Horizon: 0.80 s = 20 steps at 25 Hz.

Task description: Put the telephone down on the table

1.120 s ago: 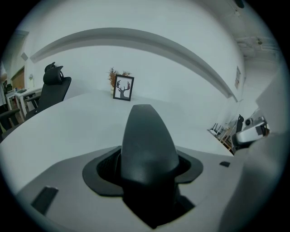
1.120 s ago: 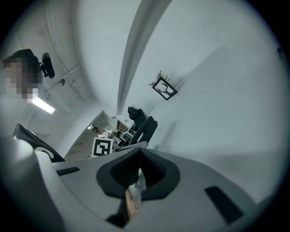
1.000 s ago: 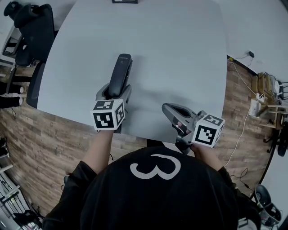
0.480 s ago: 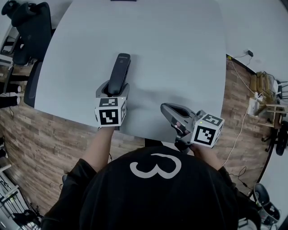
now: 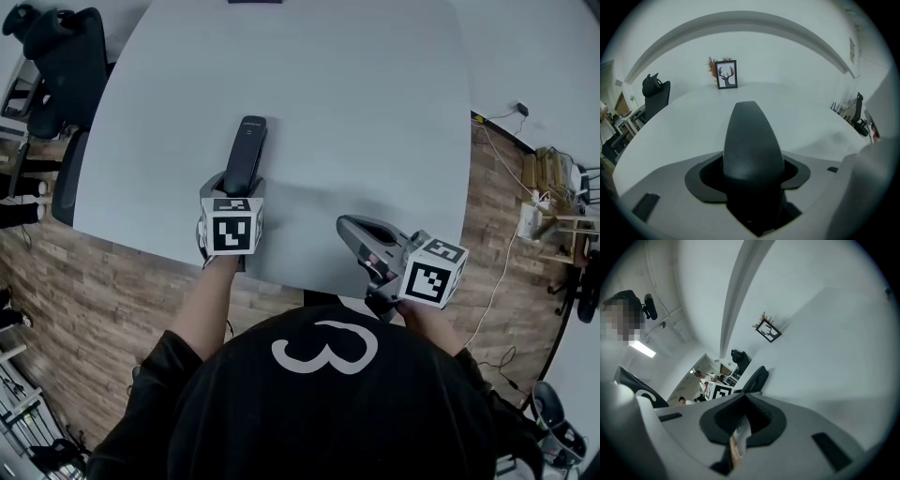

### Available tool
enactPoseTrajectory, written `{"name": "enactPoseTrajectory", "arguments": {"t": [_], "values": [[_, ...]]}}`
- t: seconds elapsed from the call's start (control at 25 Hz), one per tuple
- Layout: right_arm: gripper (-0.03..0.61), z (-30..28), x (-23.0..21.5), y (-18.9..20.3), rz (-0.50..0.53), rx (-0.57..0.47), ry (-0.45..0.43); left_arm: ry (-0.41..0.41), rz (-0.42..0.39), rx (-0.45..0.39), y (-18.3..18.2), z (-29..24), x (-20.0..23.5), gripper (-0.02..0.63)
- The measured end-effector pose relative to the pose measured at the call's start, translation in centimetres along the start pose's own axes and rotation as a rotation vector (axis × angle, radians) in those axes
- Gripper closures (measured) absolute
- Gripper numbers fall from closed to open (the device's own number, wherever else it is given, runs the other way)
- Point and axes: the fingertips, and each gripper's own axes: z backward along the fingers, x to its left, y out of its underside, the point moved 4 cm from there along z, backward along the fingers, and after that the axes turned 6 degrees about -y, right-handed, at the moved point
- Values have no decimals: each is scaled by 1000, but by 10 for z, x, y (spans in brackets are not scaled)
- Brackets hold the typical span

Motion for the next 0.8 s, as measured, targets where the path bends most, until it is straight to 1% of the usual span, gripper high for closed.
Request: {"name": "enactPoseTrajectory", "arguments": {"t": [0.16, 0.52, 0.64, 0.68, 0.8], "values": [[571, -1, 2, 0, 0, -2, -4, 34, 39, 33, 1, 0, 3, 318], [571, -2, 5, 1, 1, -9, -7, 47, 34, 15, 1, -1, 5, 315], [571, -2, 7, 1, -1, -11, -7, 45, 32, 19, 2, -2, 7, 275], [571, -2, 7, 0, -1, -11, -8, 44, 23, 20, 1, -2, 8, 243], [571, -2, 9, 0, -2, -11, -13, 57, 8, 28, 2, -3, 8, 184]]}}
